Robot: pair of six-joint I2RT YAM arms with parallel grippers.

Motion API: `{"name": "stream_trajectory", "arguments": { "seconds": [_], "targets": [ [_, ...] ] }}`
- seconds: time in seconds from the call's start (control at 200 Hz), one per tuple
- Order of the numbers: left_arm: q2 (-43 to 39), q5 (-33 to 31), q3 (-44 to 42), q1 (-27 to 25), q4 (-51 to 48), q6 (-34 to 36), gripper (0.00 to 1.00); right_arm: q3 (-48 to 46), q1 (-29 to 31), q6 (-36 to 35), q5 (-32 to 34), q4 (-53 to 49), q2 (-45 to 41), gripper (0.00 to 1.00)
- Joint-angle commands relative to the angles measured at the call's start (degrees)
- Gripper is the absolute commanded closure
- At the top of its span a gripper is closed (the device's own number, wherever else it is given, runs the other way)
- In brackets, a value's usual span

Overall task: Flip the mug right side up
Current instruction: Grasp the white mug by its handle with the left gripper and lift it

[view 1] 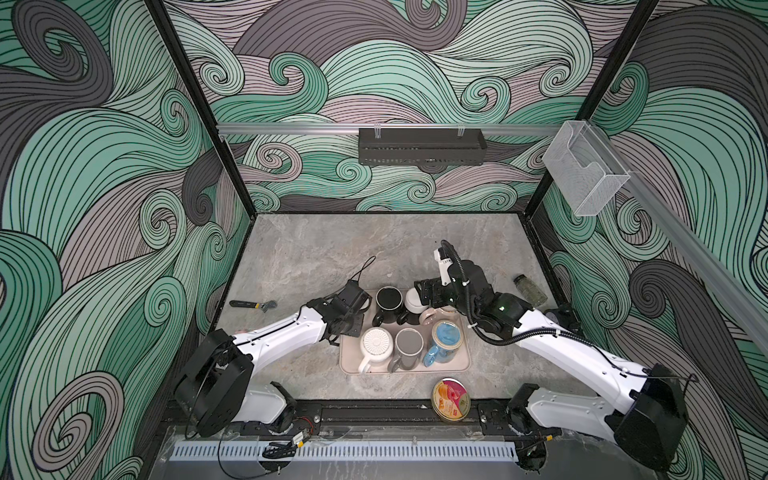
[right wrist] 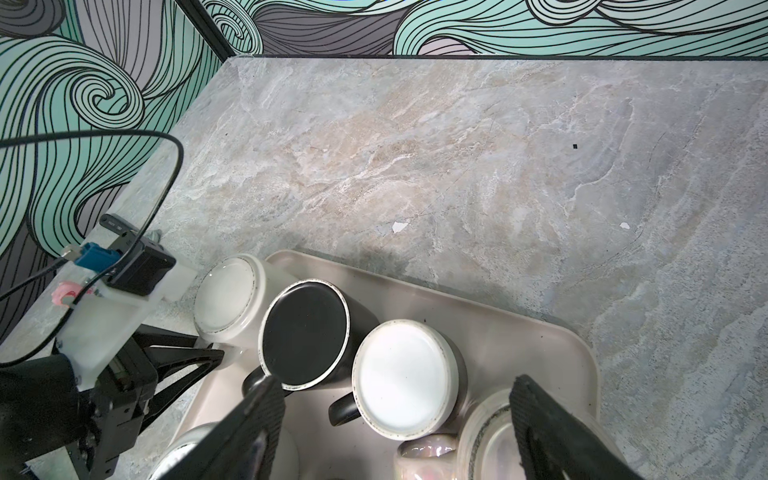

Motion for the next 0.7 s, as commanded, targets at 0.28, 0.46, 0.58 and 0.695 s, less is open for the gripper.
{"name": "stream_trajectory", "arguments": {
  "seconds": [0.28, 0.46, 0.58, 0.695],
  "targets": [
    [-6.29, -7.03, 2.21, -1.55, -3.42, 0.65, 1.0, -0.25, 0.28, 1.22, -2.37, 2.1, -0.42, 0.17],
    [-10.24, -9.31, 3.32, -2.36, -5.28, 1.18, 1.0, -0.46, 0.53, 1.99, -3.55, 3.07, -0.37, 0.18],
    [-13.66, -10.71, 5.12, -2.88, -6.56, 1.56, 1.0, -0.42, 0.63, 2.39, -3.85, 3.87, -0.59, 0.19],
    [-17.68, -10.23, 7.35, -3.07, -5.64, 2.84, 1.0, -0.42, 0.71, 3.05, -4.16, 5.23, -0.66, 0.19]
  ]
}}
